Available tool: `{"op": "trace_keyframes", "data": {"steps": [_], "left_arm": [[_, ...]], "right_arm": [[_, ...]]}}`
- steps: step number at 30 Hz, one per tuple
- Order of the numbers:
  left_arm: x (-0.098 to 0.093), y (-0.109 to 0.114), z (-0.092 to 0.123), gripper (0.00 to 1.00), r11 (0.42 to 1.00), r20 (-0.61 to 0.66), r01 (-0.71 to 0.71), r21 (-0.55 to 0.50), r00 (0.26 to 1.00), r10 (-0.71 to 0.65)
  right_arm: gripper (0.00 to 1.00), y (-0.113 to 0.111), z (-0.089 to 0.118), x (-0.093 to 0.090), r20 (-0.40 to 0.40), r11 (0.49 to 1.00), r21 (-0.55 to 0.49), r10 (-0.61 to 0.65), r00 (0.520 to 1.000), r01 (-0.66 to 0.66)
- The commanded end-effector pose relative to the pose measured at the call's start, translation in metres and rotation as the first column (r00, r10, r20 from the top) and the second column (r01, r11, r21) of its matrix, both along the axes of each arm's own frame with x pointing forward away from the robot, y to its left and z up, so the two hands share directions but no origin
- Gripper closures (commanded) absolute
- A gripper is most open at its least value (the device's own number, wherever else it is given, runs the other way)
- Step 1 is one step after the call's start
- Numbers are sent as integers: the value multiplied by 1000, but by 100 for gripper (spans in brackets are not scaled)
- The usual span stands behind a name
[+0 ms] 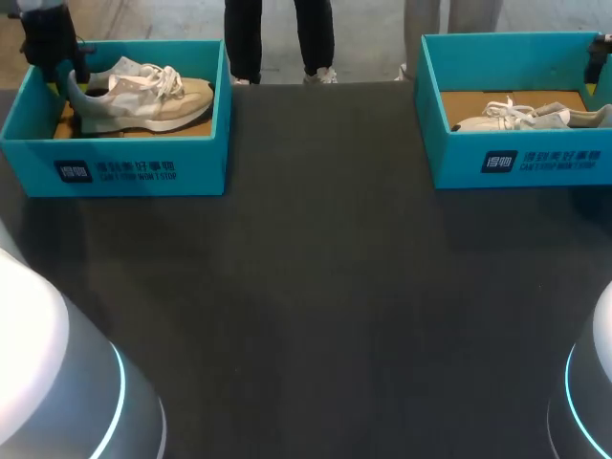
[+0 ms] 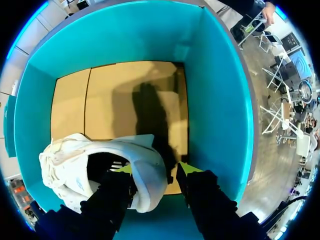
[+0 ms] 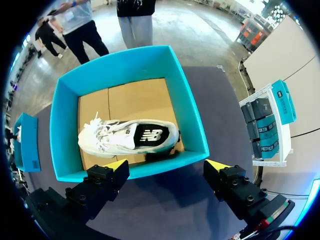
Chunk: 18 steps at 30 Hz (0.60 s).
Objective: Take the shoe out of the shoebox, open the shoe tongue, remove and reinsert the insole, then place the shoe into the shoebox
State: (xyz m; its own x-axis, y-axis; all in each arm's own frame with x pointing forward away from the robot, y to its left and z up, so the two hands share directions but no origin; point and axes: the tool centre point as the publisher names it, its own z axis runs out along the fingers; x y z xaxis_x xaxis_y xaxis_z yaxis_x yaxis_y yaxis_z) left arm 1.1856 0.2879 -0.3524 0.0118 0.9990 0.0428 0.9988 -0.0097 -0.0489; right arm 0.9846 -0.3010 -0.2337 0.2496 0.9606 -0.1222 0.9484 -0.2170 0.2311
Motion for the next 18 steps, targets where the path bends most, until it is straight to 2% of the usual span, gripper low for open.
{"op": "trace_keyframes", "data": {"steps": [1, 8, 11, 15, 18], "left_arm": [[9, 4, -6, 50, 1000, -21, 3, 0, 1000, -3], [8, 5, -14, 38, 1000, -40, -4, -4, 999, 4], [8, 6, -18, 37, 1000, -46, -4, 0, 999, 4], [8, 7, -21, 38, 1000, -51, -3, 2, 999, 3], [8, 7, -22, 48, 1000, -55, 0, 3, 999, 0]], "right_arm": [[0, 0, 0, -1, 2, 1000, 2, 1, 1000, -1], [0, 0, 0, -1, 2, 1000, 2, 1, 1000, -1], [0, 0, 0, -1, 2, 1000, 2, 1, 1000, -1], [0, 0, 0, -1, 2, 1000, 2, 1, 1000, -1], [0, 0, 0, -1, 2, 1000, 2, 1, 1000, -1]]}}
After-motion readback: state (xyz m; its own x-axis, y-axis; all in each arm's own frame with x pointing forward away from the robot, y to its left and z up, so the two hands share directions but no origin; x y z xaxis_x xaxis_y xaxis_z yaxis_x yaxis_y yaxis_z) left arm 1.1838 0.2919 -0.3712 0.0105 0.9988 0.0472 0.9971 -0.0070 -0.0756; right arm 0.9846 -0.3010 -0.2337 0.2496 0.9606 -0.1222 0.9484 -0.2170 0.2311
